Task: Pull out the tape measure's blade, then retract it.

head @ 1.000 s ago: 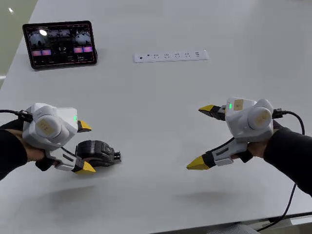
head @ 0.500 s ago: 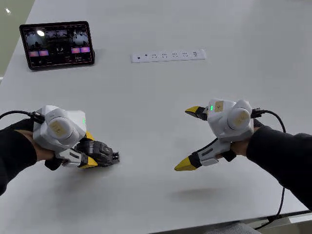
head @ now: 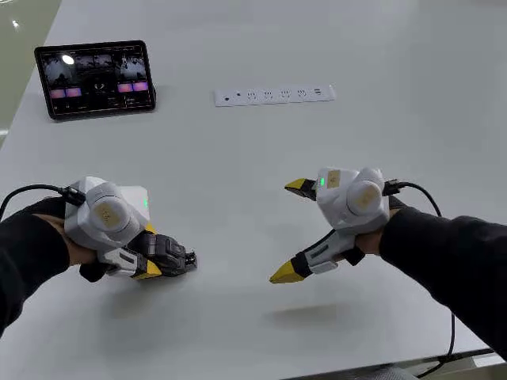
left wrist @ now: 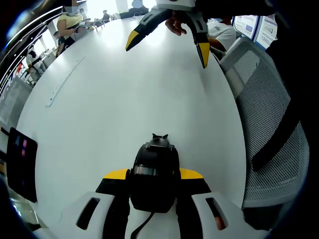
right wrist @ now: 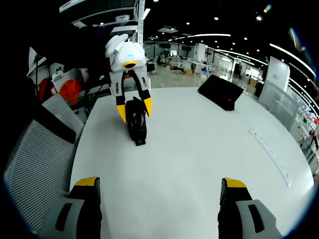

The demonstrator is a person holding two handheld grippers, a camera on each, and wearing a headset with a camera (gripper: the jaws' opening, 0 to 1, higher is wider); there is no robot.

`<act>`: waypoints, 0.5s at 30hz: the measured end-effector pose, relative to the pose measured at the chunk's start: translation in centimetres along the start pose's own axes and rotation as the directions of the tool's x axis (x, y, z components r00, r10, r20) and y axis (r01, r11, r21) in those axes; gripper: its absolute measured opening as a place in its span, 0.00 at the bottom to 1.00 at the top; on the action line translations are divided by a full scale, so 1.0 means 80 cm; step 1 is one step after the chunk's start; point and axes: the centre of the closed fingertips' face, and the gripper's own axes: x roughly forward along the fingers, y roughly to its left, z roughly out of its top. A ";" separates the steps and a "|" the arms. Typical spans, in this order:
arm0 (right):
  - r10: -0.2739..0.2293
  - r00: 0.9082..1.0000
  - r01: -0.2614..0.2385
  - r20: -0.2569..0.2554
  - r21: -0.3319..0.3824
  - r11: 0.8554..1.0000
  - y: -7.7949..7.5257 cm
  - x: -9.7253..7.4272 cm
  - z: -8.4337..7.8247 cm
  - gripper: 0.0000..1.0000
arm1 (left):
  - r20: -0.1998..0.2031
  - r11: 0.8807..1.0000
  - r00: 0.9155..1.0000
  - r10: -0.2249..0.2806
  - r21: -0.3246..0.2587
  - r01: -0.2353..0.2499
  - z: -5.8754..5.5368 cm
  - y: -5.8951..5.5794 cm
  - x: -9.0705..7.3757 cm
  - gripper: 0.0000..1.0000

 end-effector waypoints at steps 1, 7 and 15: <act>0.005 1.000 -0.005 -0.001 -0.001 1.000 0.002 0.004 0.001 1.00 | 0.010 1.000 1.000 0.001 -0.021 -0.001 0.000 0.001 0.000 0.30; 0.033 0.999 -0.033 -0.002 0.013 0.999 0.010 0.030 0.006 1.00 | 0.009 1.000 1.000 -0.007 -0.003 0.007 0.001 0.000 -0.001 0.30; 0.070 0.998 -0.070 0.000 0.010 0.997 0.023 0.062 0.019 1.00 | 0.039 1.000 0.999 -0.014 -0.019 0.015 0.003 0.001 -0.003 0.30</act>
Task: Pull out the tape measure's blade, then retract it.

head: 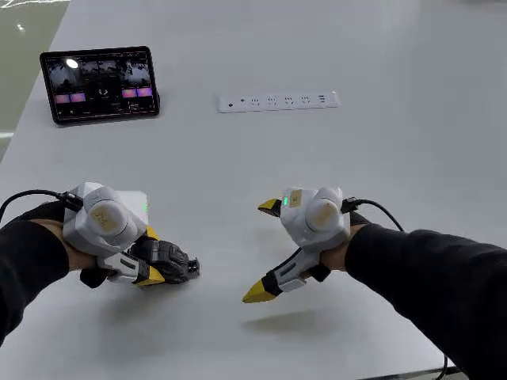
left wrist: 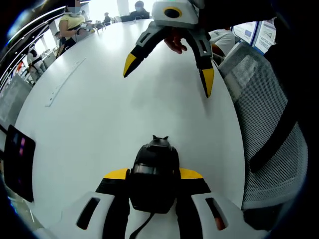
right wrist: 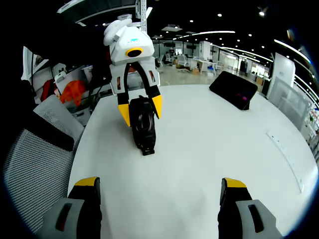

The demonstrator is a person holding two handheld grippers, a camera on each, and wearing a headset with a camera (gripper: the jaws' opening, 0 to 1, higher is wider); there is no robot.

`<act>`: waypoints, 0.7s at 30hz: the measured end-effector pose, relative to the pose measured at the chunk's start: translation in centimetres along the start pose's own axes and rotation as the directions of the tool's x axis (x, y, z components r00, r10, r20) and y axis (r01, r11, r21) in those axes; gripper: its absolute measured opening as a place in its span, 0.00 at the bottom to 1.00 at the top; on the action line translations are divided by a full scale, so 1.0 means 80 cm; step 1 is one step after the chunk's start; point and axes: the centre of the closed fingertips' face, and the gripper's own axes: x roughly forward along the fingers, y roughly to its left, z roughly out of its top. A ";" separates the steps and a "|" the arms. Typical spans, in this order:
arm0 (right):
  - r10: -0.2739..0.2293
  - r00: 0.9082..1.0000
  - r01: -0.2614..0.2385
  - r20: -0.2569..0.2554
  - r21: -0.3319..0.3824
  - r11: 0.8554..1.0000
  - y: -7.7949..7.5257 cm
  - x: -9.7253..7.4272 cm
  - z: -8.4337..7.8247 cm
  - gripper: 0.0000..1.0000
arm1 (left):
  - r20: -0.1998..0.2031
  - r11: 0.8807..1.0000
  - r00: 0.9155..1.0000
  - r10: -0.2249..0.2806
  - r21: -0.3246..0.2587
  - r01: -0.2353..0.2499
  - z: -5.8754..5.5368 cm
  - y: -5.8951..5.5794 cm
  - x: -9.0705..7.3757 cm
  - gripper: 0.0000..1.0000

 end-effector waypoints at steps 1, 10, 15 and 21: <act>0.002 1.000 -0.002 0.000 0.000 1.000 0.000 0.003 0.002 1.00 | 0.000 1.000 1.000 0.002 -0.002 -0.002 0.000 0.000 0.000 0.30; 0.024 1.000 -0.024 0.002 -0.018 1.000 0.000 0.032 0.021 0.99 | 0.003 1.000 1.000 0.001 -0.005 -0.001 -0.001 0.001 -0.001 0.30; 0.037 0.999 -0.038 -0.002 -0.039 0.999 0.001 0.044 0.026 0.84 | 0.007 1.000 1.000 0.006 -0.011 -0.005 -0.001 0.002 -0.001 0.30; 0.048 0.999 -0.048 -0.003 -0.066 0.997 0.005 0.055 0.031 0.66 | 0.010 1.000 1.000 0.006 -0.015 -0.006 -0.001 0.002 -0.001 0.30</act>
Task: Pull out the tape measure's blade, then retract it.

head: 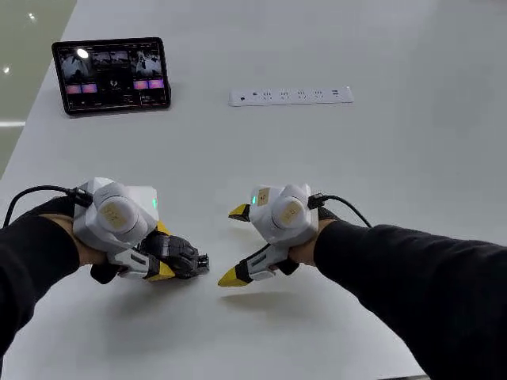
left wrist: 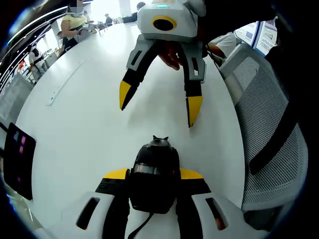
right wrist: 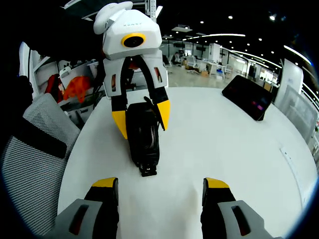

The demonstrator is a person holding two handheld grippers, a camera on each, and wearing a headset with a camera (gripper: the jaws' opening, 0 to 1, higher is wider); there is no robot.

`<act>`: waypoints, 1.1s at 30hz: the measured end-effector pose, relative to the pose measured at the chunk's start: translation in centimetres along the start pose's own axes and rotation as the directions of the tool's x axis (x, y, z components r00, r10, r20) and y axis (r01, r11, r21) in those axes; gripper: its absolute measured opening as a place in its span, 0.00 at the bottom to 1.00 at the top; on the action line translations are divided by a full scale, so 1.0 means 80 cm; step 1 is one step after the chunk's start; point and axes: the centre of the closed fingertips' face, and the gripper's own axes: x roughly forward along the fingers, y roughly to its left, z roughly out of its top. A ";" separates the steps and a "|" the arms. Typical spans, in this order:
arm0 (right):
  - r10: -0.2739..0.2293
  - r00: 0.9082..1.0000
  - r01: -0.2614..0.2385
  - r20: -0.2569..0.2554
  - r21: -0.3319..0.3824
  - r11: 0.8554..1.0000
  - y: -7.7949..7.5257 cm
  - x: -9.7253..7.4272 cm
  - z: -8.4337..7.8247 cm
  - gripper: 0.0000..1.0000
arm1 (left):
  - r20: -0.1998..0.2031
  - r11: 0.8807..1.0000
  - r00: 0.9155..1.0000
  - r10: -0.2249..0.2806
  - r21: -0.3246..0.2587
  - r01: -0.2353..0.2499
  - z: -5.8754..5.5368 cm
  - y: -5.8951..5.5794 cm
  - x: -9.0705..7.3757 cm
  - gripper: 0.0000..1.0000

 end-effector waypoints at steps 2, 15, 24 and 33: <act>0.011 1.000 -0.011 0.000 -0.007 1.000 0.003 0.003 0.002 0.61 | -0.001 1.000 1.000 -0.001 0.000 0.001 0.000 0.000 0.000 0.30; 0.081 0.996 -0.084 -0.044 -0.054 0.995 0.026 0.035 0.008 0.31 | 0.000 1.000 1.000 0.002 0.000 -0.002 0.000 0.001 0.001 0.30; 0.086 0.991 -0.095 -0.098 -0.095 0.991 0.027 0.046 0.002 0.21 | 0.008 1.000 1.000 0.003 -0.004 -0.003 0.000 0.001 0.001 0.30; 0.081 0.990 -0.091 -0.113 -0.078 0.993 0.020 0.046 0.005 0.10 | 0.005 1.000 1.000 0.008 0.002 -0.008 0.000 0.001 0.001 0.30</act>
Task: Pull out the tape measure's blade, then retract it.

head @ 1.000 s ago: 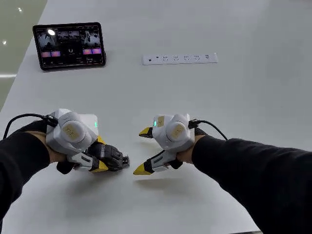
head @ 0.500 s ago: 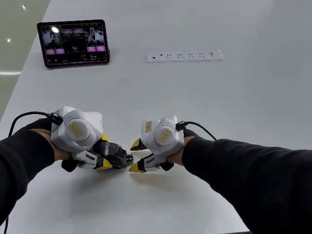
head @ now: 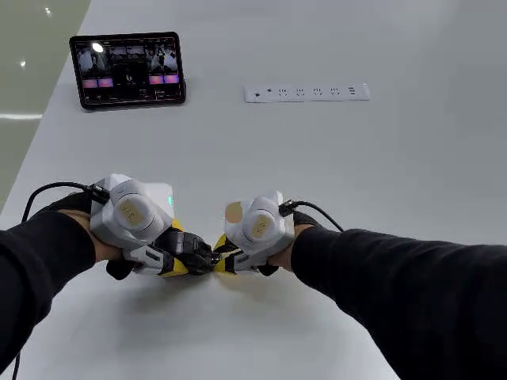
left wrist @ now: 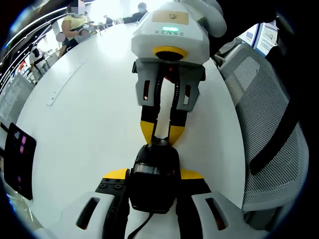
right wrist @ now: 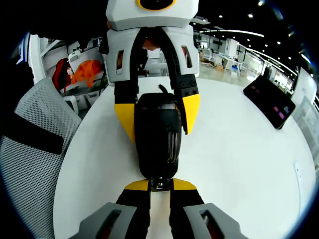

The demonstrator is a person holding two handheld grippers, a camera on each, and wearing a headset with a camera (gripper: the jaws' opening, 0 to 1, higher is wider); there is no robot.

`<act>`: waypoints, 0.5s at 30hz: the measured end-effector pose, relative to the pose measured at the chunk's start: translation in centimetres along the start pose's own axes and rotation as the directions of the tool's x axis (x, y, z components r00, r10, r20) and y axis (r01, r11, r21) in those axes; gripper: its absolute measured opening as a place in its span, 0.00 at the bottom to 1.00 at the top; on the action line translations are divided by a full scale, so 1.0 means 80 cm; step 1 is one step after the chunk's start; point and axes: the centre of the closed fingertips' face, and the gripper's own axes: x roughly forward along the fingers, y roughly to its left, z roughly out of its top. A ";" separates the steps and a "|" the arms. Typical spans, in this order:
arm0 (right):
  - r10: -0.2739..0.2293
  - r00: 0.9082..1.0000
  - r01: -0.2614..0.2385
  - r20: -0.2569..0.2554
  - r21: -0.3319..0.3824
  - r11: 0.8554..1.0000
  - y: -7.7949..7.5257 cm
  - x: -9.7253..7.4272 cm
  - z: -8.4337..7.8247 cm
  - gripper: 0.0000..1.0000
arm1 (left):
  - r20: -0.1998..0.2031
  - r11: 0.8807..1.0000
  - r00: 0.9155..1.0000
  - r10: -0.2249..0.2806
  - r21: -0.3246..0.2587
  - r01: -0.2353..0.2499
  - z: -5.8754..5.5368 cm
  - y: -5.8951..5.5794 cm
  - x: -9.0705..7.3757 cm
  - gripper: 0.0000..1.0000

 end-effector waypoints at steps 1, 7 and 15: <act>0.001 1.000 -0.001 -0.003 -0.006 1.000 0.001 0.000 0.000 0.09 | 0.000 1.000 1.000 0.000 -0.001 0.000 0.000 0.000 0.000 0.30; 0.006 1.000 -0.006 -0.015 -0.023 1.000 0.001 -0.004 -0.004 0.08 | -0.012 1.000 1.000 0.000 0.006 0.000 -0.001 0.000 0.000 0.30; 0.000 1.000 0.000 -0.008 -0.012 1.000 0.002 -0.004 -0.007 0.08 | -0.003 1.000 1.000 0.003 0.003 -0.003 0.000 0.000 0.000 0.30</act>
